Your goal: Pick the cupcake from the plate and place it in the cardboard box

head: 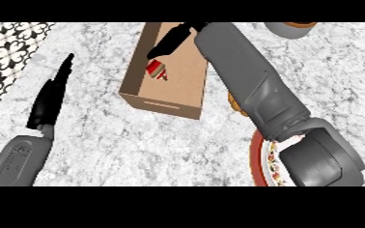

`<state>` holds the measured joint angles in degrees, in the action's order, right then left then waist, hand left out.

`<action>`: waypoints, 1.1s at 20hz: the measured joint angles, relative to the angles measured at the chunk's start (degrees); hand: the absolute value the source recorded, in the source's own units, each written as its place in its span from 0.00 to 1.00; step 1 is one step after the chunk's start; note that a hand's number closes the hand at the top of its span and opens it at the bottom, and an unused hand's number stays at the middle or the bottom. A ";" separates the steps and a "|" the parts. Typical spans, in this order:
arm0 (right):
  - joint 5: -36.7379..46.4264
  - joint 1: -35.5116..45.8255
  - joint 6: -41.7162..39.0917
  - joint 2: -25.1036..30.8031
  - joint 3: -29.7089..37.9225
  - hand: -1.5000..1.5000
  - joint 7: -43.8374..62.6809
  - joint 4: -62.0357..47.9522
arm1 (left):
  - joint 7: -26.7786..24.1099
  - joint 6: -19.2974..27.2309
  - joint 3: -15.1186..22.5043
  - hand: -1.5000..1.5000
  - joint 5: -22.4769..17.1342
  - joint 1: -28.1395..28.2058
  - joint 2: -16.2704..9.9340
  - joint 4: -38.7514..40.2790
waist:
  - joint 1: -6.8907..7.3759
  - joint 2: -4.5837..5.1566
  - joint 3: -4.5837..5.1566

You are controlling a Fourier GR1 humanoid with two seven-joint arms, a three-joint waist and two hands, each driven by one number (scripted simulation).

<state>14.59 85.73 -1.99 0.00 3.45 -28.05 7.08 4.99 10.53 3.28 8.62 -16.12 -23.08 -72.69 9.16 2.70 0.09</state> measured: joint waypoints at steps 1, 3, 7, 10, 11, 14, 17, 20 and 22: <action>-0.94 0.03 -0.27 0.18 0.99 0.00 -0.21 0.09 | -0.09 -0.02 -0.39 0.50 -0.22 0.41 -0.22 -0.10 | -0.38 -0.07 -0.01; -2.32 -0.21 -0.99 0.72 2.49 0.00 -1.20 0.23 | 0.19 0.13 -0.73 0.50 -0.24 0.70 -0.47 -0.54 | -0.89 -0.05 -0.03; -4.43 -0.52 -4.69 3.74 4.83 0.00 -2.02 -0.13 | -0.12 0.14 -1.28 0.50 -0.52 1.98 -0.67 -1.06 | -1.67 -0.03 -0.04; -5.49 -0.58 -7.23 7.55 6.16 0.00 -1.60 -0.65 | -0.66 0.28 -1.65 0.50 -0.54 2.62 -0.83 -1.22 | -1.87 0.18 -0.04; -5.53 -1.05 -7.68 8.55 6.29 0.00 -1.91 -0.82 | -0.87 0.35 -1.55 0.50 -0.54 2.75 -0.56 -1.31 | -1.90 0.29 -0.05; -5.85 -1.67 -9.78 12.36 6.88 0.00 -1.83 -1.33 | -0.55 0.33 -1.62 0.50 -0.50 2.91 -0.67 -1.90 | -1.93 0.44 -0.09; -5.56 -3.13 -12.18 16.27 6.80 0.00 -2.96 -1.57 | -1.08 0.01 -2.25 0.50 -0.80 3.00 -1.22 -1.89 | -1.85 0.73 -0.11; -5.12 -4.32 -14.94 19.51 6.53 0.00 -4.29 -1.64 | -1.22 0.04 -2.38 0.50 -0.74 2.98 -1.23 -1.89 | -1.77 0.94 -0.17; -4.40 -5.10 -17.02 21.43 5.90 0.00 -5.17 -1.69 | -1.41 -0.06 -2.16 0.50 -0.68 3.06 -1.04 -2.04 | -1.63 1.05 -0.19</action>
<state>10.19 80.63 -19.01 21.43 9.36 -33.22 5.39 3.59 10.48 1.12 7.94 -13.06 -24.11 -74.73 7.54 3.75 -0.10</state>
